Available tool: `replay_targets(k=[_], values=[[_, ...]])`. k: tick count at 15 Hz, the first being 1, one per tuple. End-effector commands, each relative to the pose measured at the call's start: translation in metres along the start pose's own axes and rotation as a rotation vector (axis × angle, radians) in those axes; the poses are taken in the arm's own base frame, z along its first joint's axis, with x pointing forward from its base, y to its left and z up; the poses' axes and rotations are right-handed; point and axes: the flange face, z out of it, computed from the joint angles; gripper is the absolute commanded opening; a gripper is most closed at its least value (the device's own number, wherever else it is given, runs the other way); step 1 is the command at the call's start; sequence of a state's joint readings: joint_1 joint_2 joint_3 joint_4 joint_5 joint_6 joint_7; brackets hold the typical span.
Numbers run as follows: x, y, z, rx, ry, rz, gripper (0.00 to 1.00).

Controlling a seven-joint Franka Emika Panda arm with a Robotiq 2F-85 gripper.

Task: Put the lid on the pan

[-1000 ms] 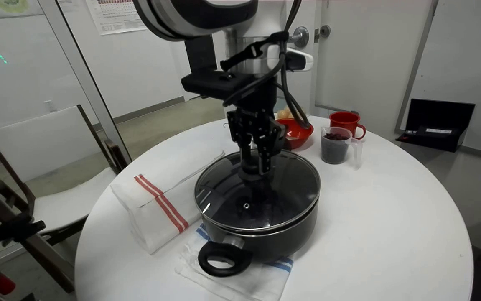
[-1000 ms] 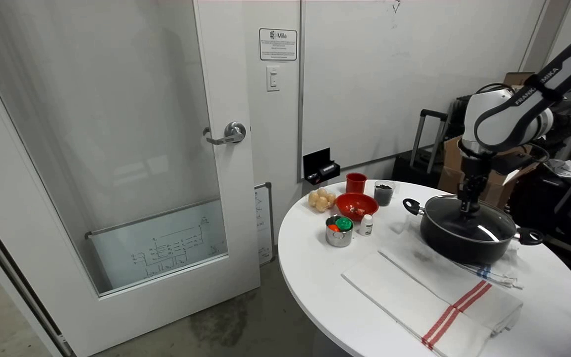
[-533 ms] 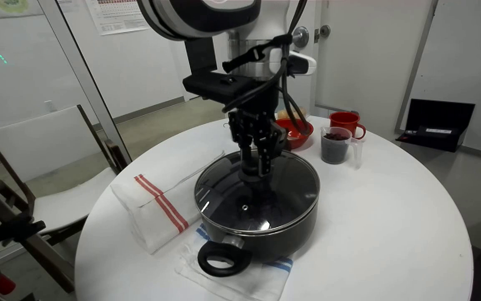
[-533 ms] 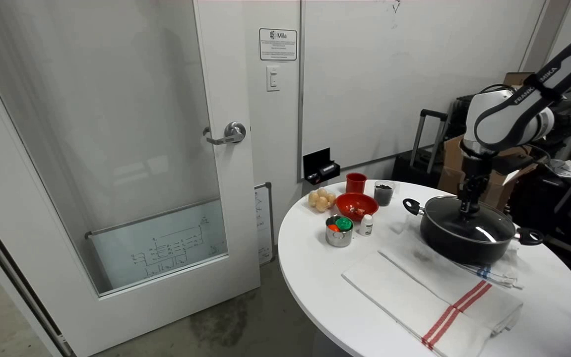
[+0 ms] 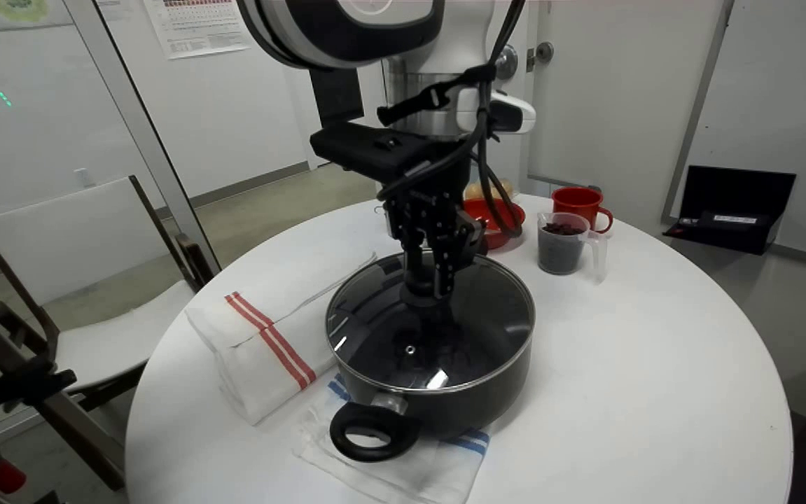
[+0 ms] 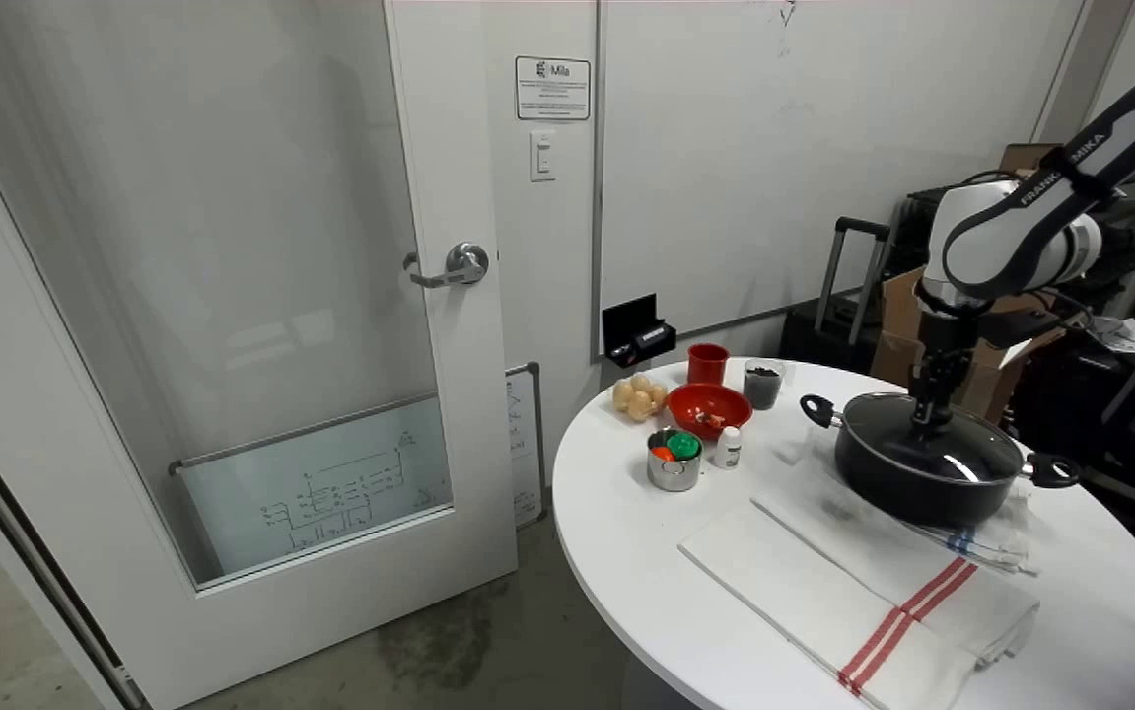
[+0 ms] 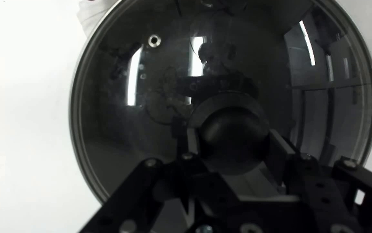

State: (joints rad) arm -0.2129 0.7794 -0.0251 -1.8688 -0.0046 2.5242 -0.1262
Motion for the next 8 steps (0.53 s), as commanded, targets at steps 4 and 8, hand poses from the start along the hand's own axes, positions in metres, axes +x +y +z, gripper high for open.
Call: replay_targets(k=[4, 8], values=[[0.0047, -0.0039, -0.0047, 0.031, 0.017, -0.003, 0.77], [0.0056, -0.0092, -0.0097, 0.038, 0.027, -0.006, 1.0]])
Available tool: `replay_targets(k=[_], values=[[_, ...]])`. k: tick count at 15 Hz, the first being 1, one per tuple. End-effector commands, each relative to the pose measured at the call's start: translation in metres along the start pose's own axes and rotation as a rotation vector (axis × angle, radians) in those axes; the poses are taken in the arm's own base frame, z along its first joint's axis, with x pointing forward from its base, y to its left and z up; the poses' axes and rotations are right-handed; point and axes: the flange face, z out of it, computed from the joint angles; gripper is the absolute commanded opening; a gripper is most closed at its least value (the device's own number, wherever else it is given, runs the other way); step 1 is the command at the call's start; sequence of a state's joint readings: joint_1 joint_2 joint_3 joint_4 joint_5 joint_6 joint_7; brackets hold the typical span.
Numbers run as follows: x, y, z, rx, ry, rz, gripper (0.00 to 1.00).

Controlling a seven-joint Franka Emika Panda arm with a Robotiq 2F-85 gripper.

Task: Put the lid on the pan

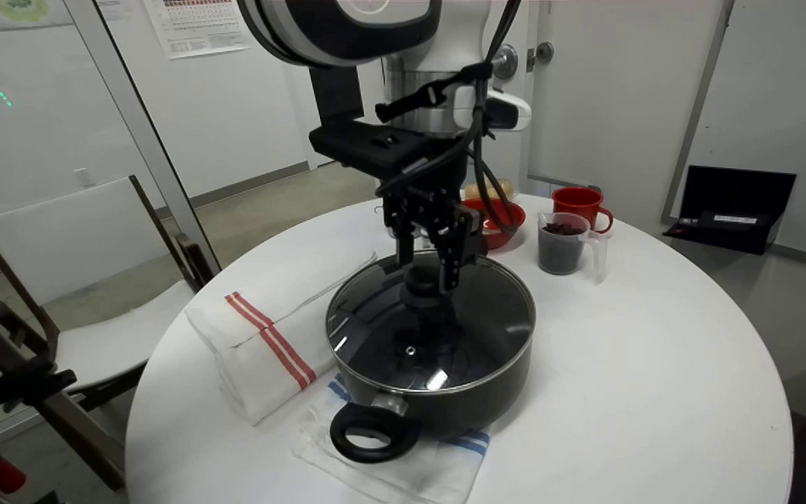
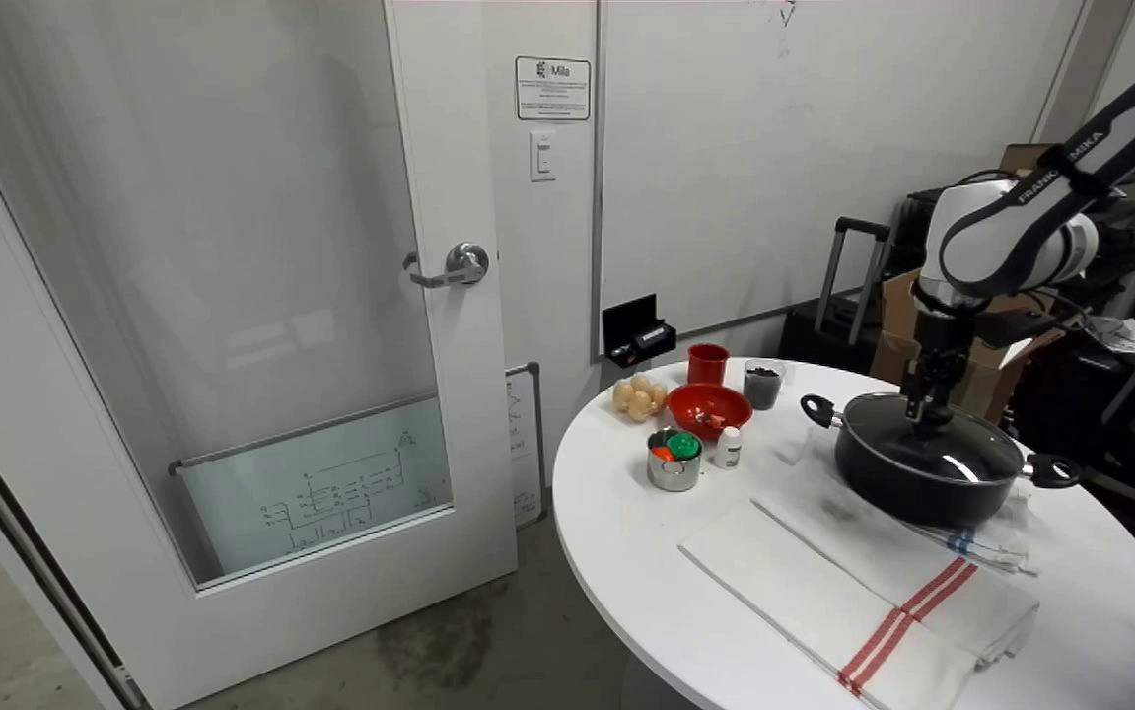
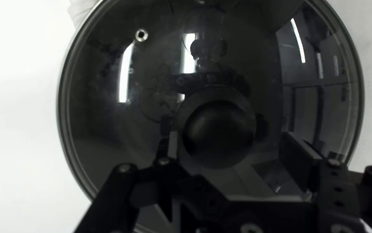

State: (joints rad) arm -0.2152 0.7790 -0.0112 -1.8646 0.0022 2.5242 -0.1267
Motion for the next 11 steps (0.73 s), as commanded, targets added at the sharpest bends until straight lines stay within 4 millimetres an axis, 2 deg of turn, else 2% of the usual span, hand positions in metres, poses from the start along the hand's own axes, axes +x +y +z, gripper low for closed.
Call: replay_targets(k=[1, 11], values=[[0.0034, -0.0035, -0.009, 0.028, 0.023, -0.003, 1.0], [0.0032, -0.0026, -0.0174, 0.025, 0.032, 0.005, 1.0]])
